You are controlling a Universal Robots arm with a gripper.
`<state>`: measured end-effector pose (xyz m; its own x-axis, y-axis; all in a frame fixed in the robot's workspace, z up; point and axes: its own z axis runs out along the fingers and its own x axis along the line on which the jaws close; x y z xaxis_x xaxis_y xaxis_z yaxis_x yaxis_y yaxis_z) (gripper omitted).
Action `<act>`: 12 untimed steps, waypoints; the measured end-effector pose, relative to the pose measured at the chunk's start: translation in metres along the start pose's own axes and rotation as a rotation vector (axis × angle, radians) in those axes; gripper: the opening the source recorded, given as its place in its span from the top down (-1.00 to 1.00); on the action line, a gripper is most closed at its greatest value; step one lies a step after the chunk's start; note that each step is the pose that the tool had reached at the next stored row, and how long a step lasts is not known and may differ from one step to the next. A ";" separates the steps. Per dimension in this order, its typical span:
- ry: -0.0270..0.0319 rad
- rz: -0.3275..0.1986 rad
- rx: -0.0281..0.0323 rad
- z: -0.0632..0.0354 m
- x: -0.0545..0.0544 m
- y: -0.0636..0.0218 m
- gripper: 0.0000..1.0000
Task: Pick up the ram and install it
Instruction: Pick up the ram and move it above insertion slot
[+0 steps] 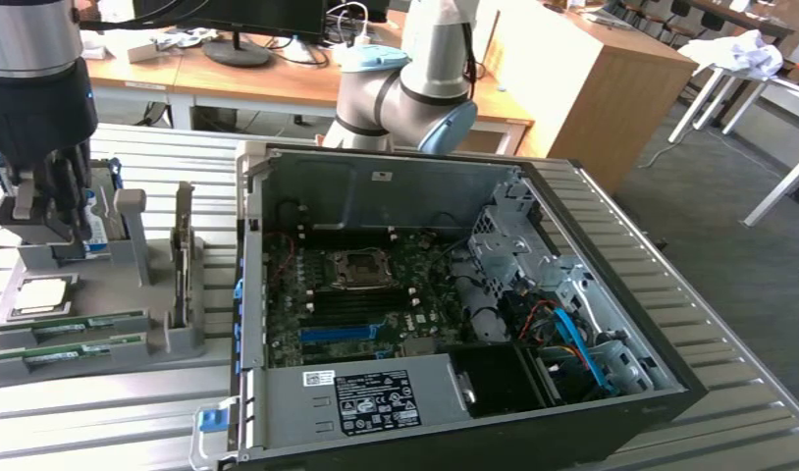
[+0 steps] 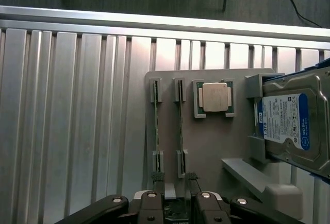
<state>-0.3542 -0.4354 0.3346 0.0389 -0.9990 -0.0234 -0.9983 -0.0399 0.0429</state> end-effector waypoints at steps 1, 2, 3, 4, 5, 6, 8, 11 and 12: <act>0.0000 0.000 -0.0001 0.0003 0.001 0.0002 0.40; 0.0000 0.000 0.0000 0.0007 0.001 0.0003 0.40; 0.0000 0.000 0.0000 0.0010 0.002 0.0006 0.40; 0.0000 0.000 -0.0001 0.0013 0.002 0.0007 0.40; 0.0000 0.000 -0.0001 0.0016 0.003 0.0009 0.40; 0.0000 0.000 -0.0001 0.0019 0.003 0.0011 0.40; -0.0001 0.000 0.0001 0.0026 0.004 0.0013 0.40; 0.0001 0.000 -0.0001 0.0031 0.004 0.0016 0.40; 0.0000 0.000 -0.0001 0.0034 0.005 0.0017 0.40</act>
<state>-0.3559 -0.4400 0.3312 0.0388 -0.9990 -0.0233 -0.9983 -0.0398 0.0429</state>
